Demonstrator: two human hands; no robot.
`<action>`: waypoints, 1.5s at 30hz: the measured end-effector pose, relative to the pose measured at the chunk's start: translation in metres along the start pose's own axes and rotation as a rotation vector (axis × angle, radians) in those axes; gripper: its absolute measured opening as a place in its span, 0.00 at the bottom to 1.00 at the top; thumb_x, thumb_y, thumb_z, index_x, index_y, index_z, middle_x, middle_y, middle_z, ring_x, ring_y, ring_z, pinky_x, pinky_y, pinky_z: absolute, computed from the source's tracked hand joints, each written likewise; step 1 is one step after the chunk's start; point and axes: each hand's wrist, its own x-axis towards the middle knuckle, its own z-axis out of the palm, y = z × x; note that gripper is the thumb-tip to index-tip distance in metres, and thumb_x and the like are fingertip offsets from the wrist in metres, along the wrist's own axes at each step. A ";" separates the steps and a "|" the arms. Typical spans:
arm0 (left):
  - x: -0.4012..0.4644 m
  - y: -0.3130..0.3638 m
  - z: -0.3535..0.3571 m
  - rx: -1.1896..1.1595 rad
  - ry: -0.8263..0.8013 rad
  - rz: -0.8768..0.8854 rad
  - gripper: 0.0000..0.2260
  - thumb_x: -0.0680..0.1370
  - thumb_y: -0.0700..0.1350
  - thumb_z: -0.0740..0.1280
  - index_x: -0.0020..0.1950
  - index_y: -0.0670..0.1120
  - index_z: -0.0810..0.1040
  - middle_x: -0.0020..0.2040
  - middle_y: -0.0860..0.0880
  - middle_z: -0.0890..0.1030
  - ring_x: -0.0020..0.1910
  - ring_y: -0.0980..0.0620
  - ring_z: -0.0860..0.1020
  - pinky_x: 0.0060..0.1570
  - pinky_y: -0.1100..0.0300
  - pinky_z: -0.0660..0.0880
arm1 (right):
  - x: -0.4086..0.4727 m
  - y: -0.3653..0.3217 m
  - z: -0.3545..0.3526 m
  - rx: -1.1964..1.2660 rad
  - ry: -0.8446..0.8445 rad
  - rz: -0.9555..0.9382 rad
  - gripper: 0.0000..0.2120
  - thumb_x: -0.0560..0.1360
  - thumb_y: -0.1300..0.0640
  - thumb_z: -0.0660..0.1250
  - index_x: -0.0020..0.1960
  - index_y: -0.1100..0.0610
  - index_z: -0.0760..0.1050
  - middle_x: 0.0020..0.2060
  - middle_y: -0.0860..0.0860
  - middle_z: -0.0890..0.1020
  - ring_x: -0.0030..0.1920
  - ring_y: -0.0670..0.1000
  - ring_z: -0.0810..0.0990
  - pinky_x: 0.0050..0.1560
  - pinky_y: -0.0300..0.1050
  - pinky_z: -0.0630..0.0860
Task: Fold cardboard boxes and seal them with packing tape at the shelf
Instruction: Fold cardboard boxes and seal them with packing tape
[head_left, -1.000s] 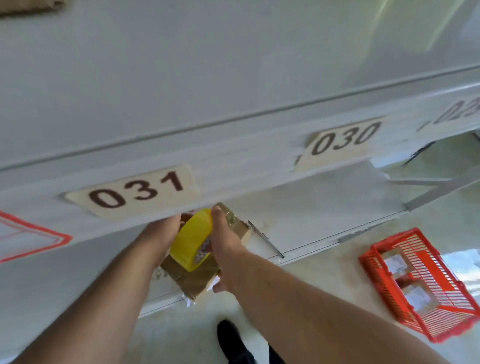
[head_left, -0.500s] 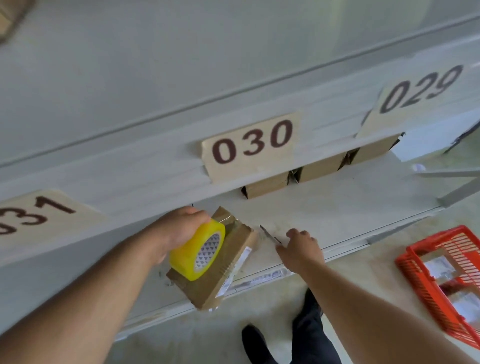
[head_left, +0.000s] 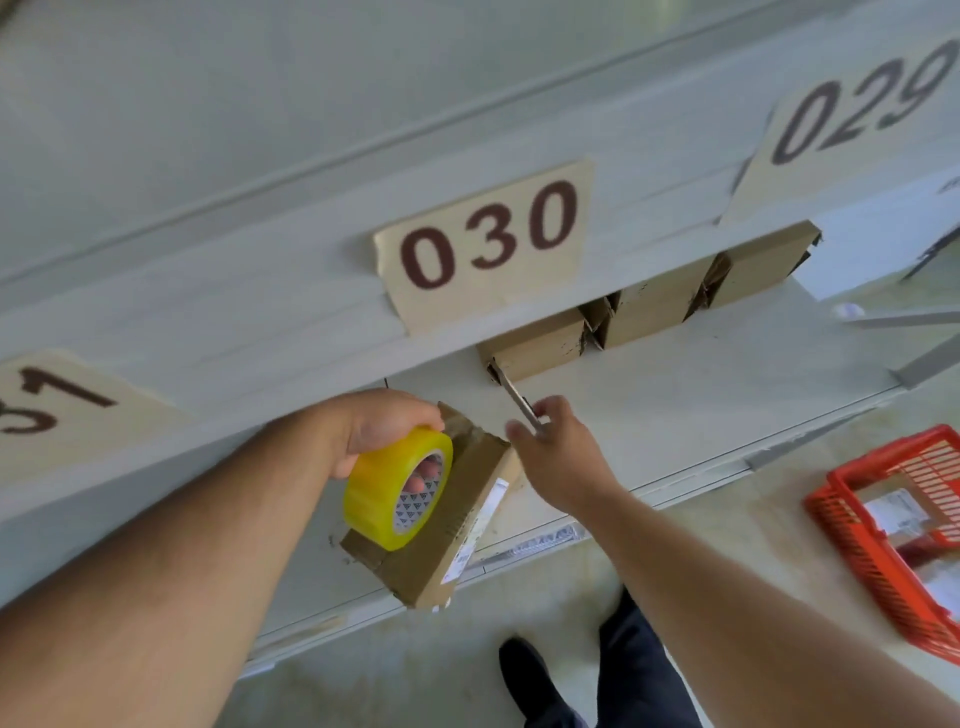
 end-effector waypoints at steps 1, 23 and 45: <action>0.001 -0.001 0.000 0.004 -0.020 -0.015 0.18 0.82 0.50 0.65 0.60 0.36 0.81 0.51 0.35 0.86 0.36 0.44 0.83 0.45 0.52 0.82 | 0.003 -0.009 0.003 -0.054 -0.070 -0.001 0.16 0.81 0.42 0.64 0.60 0.52 0.71 0.41 0.47 0.79 0.40 0.50 0.81 0.35 0.45 0.73; 0.012 -0.012 -0.006 -0.043 -0.107 0.066 0.16 0.81 0.49 0.66 0.62 0.39 0.83 0.46 0.39 0.85 0.34 0.48 0.80 0.45 0.55 0.79 | -0.039 0.002 -0.008 -0.217 -0.129 -0.001 0.13 0.84 0.49 0.58 0.42 0.53 0.70 0.34 0.50 0.77 0.34 0.53 0.74 0.36 0.49 0.69; 0.010 -0.013 0.001 0.012 -0.026 0.135 0.15 0.80 0.49 0.68 0.59 0.38 0.84 0.44 0.38 0.86 0.34 0.47 0.81 0.43 0.55 0.80 | -0.055 -0.014 0.025 -0.589 -0.100 -0.096 0.16 0.87 0.46 0.50 0.49 0.54 0.70 0.43 0.53 0.80 0.40 0.57 0.75 0.40 0.48 0.69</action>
